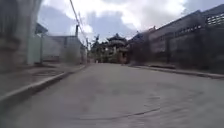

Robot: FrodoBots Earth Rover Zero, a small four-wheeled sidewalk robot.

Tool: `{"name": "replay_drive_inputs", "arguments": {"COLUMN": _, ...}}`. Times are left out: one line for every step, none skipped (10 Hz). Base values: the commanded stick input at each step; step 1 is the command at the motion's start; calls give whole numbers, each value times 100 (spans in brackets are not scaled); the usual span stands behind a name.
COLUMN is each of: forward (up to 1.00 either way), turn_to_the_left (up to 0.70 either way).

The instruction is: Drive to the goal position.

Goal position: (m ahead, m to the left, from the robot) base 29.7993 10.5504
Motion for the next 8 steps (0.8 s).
{"name": "replay_drive_inputs", "arguments": {"forward": 100, "turn_to_the_left": 0}}
{"name": "replay_drive_inputs", "arguments": {"forward": 100, "turn_to_the_left": 0}}
{"name": "replay_drive_inputs", "arguments": {"forward": 100, "turn_to_the_left": 0}}
{"name": "replay_drive_inputs", "arguments": {"forward": 100, "turn_to_the_left": 0}}
{"name": "replay_drive_inputs", "arguments": {"forward": 100, "turn_to_the_left": 0}}
{"name": "replay_drive_inputs", "arguments": {"forward": 100, "turn_to_the_left": 0}}
{"name": "replay_drive_inputs", "arguments": {"forward": 100, "turn_to_the_left": 0}}
{"name": "replay_drive_inputs", "arguments": {"forward": 100, "turn_to_the_left": 0}}
